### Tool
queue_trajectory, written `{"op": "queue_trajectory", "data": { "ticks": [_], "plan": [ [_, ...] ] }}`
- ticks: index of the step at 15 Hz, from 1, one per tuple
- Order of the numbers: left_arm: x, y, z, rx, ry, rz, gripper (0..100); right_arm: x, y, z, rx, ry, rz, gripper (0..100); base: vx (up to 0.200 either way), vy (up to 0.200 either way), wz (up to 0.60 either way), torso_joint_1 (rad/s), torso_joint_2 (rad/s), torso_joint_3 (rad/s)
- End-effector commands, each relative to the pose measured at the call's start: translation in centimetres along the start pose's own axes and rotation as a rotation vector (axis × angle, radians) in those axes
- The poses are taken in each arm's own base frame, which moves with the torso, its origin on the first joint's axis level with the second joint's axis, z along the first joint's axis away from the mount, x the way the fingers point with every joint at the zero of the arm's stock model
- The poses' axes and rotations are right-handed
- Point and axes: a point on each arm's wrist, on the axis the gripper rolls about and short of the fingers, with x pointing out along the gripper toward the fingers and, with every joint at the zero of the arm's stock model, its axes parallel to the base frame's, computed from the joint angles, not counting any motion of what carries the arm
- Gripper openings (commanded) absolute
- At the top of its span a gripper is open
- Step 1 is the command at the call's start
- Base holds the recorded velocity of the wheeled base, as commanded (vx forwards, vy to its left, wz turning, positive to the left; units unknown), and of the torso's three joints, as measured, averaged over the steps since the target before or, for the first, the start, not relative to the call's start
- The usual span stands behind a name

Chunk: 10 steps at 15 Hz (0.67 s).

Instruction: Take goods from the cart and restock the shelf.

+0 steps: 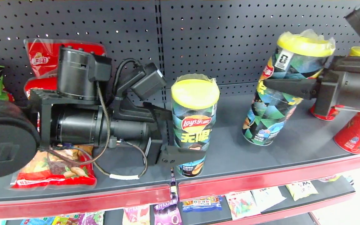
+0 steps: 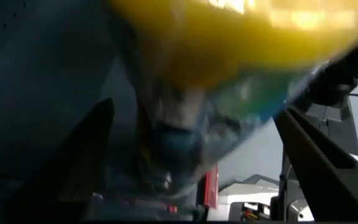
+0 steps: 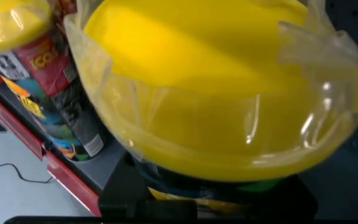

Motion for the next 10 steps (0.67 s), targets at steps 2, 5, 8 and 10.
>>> {"op": "queue_trajectory", "data": {
  "ticks": [2,5,8,10],
  "plan": [
    [-4.9,-2.8,-2.7,-0.035,0.028,0.063,100,7.6,-0.3,0.1,0.003,0.007,0.066,0,0.0,0.0,0.0,0.0,0.0,0.0],
    [-7.5,-3.5,-3.9,-0.071,0.024,0.124,100,12.1,-1.2,-0.8,0.002,-0.024,0.064,0,0.0,0.0,0.0,0.0,0.0,0.0],
    [-9.3,-4.5,-4.9,-0.089,0.019,0.177,100,14.1,-0.4,-0.6,0.004,-0.033,0.098,0,0.0,0.0,0.0,0.0,0.0,0.0],
    [-10.0,-4.5,-5.3,-0.104,0.017,0.207,100,15.4,0.9,-0.6,0.009,-0.037,0.137,0,0.0,0.0,0.0,0.0,0.0,0.0]
  ]
}}
